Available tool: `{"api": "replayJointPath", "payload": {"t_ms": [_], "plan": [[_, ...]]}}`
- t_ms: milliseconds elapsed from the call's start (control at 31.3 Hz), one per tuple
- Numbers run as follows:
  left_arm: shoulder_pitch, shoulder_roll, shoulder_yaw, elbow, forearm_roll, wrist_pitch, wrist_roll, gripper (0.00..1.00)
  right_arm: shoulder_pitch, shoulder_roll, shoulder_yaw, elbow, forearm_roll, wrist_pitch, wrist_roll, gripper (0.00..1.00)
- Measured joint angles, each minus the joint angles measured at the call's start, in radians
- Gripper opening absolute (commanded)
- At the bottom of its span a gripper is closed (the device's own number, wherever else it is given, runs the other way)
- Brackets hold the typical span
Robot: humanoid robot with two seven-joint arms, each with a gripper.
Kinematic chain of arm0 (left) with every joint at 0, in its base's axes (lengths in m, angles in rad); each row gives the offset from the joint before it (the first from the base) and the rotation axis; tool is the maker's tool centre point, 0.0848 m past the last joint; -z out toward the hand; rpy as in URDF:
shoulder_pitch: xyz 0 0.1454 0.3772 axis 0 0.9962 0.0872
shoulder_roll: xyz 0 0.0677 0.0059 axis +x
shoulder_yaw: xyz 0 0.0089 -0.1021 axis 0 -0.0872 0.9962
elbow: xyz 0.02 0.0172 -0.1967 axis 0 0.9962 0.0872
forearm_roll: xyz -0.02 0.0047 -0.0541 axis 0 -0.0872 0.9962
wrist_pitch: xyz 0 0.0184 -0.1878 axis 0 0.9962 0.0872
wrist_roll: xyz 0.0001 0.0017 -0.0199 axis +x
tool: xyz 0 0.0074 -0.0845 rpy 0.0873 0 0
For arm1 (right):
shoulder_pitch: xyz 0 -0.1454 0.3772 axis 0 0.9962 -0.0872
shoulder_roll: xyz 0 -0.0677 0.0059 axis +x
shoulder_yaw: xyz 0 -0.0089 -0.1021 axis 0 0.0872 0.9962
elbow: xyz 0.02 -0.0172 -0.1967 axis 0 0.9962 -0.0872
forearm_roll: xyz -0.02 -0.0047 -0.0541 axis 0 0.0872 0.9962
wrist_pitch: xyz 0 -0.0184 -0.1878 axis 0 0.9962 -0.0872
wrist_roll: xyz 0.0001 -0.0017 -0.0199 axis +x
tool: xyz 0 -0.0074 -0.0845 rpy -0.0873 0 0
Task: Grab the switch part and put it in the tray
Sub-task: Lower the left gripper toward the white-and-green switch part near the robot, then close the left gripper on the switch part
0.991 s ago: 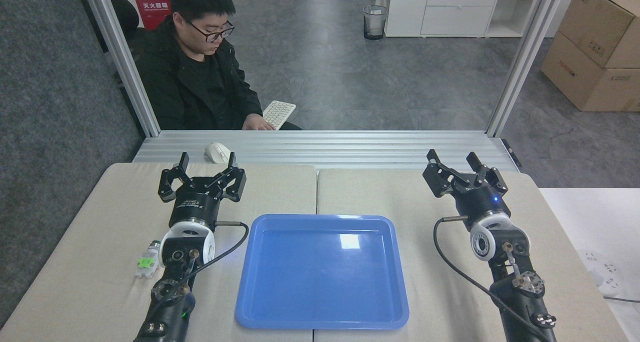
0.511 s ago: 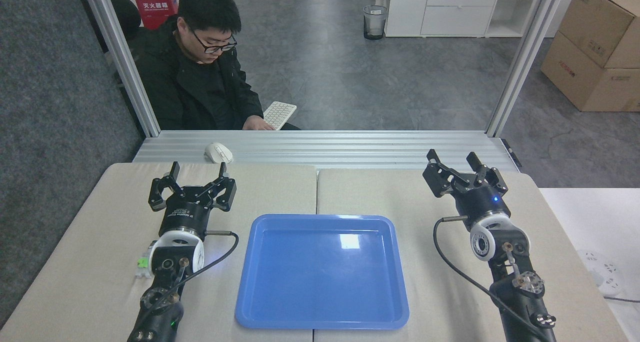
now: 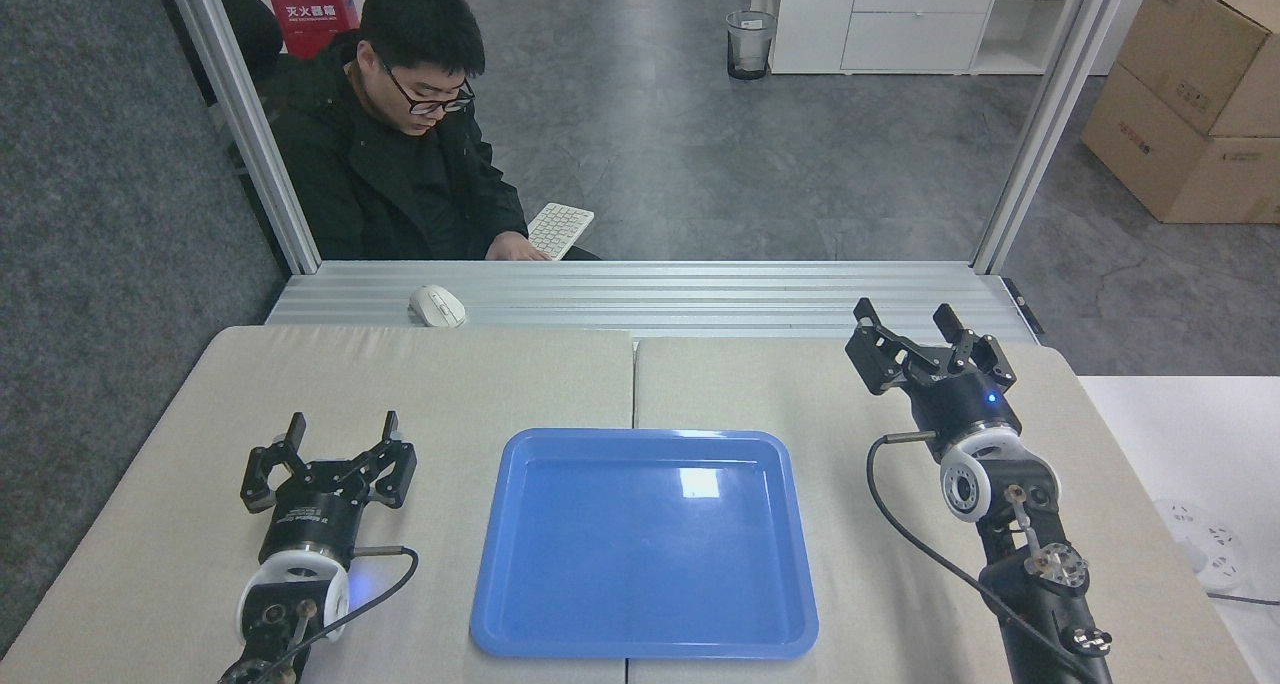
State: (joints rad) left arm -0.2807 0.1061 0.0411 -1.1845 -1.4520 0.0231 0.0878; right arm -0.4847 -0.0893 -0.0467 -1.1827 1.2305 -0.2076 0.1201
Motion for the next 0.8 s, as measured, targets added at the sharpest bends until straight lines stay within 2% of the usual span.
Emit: {"api": "replayJointPath", "payload": {"t_ms": [352,799], "plan": [[0.057,0.047,0.036,0.033,0.025,-0.032,0.031,1.0,0.0,0.0,0.0,0.0,-0.001,0.0,0.0,1.0],[0.08,0.075,0.04,0.134,0.027,-0.053,0.074,1.0,0.0,0.0,-0.001,0.0,-0.001,0.0,0.0,1.0]]}}
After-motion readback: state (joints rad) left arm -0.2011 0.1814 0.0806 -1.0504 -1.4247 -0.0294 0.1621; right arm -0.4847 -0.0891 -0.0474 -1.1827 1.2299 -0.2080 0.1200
